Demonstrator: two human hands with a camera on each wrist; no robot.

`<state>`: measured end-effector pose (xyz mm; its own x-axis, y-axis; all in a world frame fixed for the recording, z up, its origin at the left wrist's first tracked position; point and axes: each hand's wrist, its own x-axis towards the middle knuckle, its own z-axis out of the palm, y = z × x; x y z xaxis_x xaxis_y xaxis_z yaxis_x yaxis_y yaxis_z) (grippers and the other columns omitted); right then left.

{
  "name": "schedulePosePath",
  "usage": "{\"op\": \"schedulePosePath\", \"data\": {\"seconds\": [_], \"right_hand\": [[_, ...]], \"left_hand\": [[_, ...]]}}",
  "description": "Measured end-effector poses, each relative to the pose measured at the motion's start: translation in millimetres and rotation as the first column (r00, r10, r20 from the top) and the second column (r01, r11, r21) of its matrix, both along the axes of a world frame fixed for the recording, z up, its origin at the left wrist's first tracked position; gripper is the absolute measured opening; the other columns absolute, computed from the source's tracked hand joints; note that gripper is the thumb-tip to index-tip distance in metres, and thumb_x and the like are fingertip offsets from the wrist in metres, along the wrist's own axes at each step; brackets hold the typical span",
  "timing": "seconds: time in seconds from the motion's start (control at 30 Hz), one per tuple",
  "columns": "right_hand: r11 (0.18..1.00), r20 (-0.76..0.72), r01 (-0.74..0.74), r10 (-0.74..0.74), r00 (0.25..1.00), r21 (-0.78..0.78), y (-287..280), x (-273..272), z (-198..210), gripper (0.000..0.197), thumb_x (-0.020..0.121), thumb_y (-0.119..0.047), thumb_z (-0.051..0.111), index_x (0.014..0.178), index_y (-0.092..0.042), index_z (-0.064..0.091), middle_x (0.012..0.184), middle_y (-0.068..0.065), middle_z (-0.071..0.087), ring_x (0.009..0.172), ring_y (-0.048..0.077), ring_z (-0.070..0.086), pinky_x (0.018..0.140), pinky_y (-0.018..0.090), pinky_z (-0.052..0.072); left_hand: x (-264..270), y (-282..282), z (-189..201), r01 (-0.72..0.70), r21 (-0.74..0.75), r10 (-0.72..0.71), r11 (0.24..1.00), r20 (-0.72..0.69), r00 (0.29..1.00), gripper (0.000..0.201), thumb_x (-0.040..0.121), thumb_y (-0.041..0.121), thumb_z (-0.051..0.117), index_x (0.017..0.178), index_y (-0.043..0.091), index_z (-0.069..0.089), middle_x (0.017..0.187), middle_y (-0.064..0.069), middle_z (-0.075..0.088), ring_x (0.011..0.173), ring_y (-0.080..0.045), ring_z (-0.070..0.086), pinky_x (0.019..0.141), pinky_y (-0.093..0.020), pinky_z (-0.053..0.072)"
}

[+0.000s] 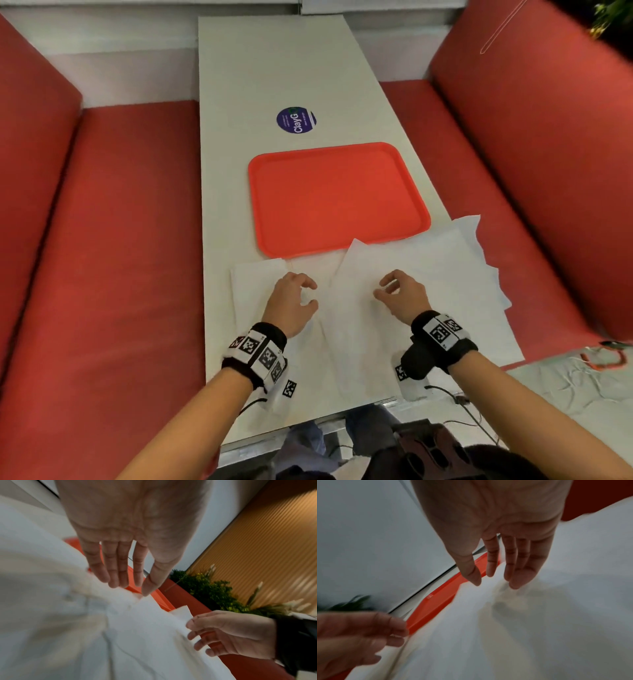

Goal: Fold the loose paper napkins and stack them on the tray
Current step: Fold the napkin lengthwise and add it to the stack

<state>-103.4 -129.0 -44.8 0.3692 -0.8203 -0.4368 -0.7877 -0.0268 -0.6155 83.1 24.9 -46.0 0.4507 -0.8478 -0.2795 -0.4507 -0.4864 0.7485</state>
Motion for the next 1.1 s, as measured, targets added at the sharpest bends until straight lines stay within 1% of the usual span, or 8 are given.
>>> {"op": "schedulePosePath", "data": {"seconds": [0.13, 0.43, 0.57, 0.73, 0.87, 0.93, 1.0, 1.1], "right_hand": [[0.989, -0.062, 0.133, -0.137, 0.989, -0.066, -24, -58, -4, 0.027, 0.081, -0.02, 0.074, 0.103, -0.01, 0.061, 0.108, 0.016, 0.061, 0.089, 0.022, 0.052, 0.076, 0.026, 0.035], [0.994, -0.066, 0.109, -0.111, 0.992, -0.034, -36, -81, -19, 0.036, 0.08, -0.02, 0.075, 0.114, -0.014, 0.063, 0.117, 0.013, 0.052, 0.092, 0.021, 0.053, 0.085, 0.026, 0.041], [0.995, -0.061, 0.087, -0.09, 0.994, -0.038, -38, -83, -22, 0.034, 0.082, -0.019, 0.073, 0.115, -0.016, 0.067, 0.119, 0.012, 0.05, 0.091, 0.018, 0.053, 0.084, 0.023, 0.04], [0.996, -0.047, 0.085, -0.086, 0.995, -0.03, -40, -87, -22, 0.032, 0.082, -0.019, 0.072, 0.114, -0.018, 0.069, 0.117, 0.011, 0.052, 0.089, 0.017, 0.053, 0.083, 0.022, 0.039], [0.998, -0.071, 0.055, -0.058, 0.996, -0.04, -47, -86, -19, 0.036, 0.08, -0.021, 0.075, 0.114, -0.019, 0.067, 0.115, 0.012, 0.054, 0.09, 0.019, 0.053, 0.082, 0.024, 0.04], [0.996, -0.042, 0.044, -0.048, 0.998, -0.083, -51, -83, -11, 0.047, 0.077, -0.019, 0.077, 0.121, -0.019, 0.061, 0.118, 0.011, 0.053, 0.089, 0.018, 0.054, 0.08, 0.024, 0.04], [0.991, 0.038, 0.025, -0.02, 0.999, -0.134, -54, -78, 0, 0.067, 0.074, -0.018, 0.08, 0.133, -0.02, 0.05, 0.127, 0.005, 0.045, 0.095, 0.016, 0.053, 0.081, 0.023, 0.041], [0.973, 0.14, -0.089, 0.121, 0.983, -0.213, -59, -64, 19, 0.09, 0.068, -0.026, 0.086, 0.143, -0.025, 0.038, 0.135, -0.005, 0.035, 0.115, 0.011, 0.043, 0.095, 0.026, 0.04]], "left_hand": [[-24, -35, -7, 0.066, 0.028, -0.066, 0.997, -0.009, 0.998, 0.036, 0.087, 0.011, 0.063, 0.122, 0.013, 0.055, 0.125, -0.004, 0.049, 0.116, -0.021, 0.051, 0.099, -0.032, 0.042], [-33, -86, -16, 0.068, 0.137, -0.077, 0.988, 0.062, 0.995, 0.056, 0.088, 0.014, 0.062, 0.14, 0.019, 0.043, 0.139, -0.009, 0.041, 0.129, -0.027, 0.038, 0.104, -0.037, 0.036], [-34, -90, -22, 0.068, 0.132, -0.08, 0.989, 0.091, 0.993, 0.036, 0.085, 0.02, 0.065, 0.12, 0.027, 0.063, 0.13, -0.001, 0.048, 0.126, -0.025, 0.036, 0.103, -0.038, 0.034], [-40, -92, -22, 0.05, 0.039, -0.053, 0.998, 0.079, 0.995, 0.025, 0.082, 0.013, 0.067, 0.104, 0.024, 0.07, 0.11, 0.007, 0.051, 0.113, -0.018, 0.046, 0.097, -0.037, 0.038], [-43, -89, -12, 0.115, -0.148, -0.107, 0.982, 0.06, 0.992, 0.026, 0.081, -0.005, 0.062, 0.098, 0.013, 0.071, 0.101, 0.006, 0.052, 0.095, -0.01, 0.052, 0.084, -0.011, 0.038], [-42, -88, -3, 0.152, -0.22, -0.14, 0.964, 0.068, 0.988, 0.029, 0.081, -0.01, 0.058, 0.092, 0.014, 0.072, 0.097, 0.006, 0.054, 0.089, -0.008, 0.053, 0.075, -0.004, 0.035], [-39, -86, 7, 0.173, -0.299, -0.16, 0.938, 0.069, 0.985, 0.032, 0.08, -0.013, 0.057, 0.083, 0.014, 0.073, 0.091, 0.007, 0.057, 0.084, -0.005, 0.055, 0.075, -0.008, 0.037], [-33, -85, 26, 0.195, -0.381, -0.196, 0.904, 0.038, 0.98, 0.027, 0.077, -0.014, 0.062, 0.074, 0.011, 0.072, 0.088, 0.006, 0.06, 0.084, -0.004, 0.057, 0.073, -0.007, 0.039]]}}
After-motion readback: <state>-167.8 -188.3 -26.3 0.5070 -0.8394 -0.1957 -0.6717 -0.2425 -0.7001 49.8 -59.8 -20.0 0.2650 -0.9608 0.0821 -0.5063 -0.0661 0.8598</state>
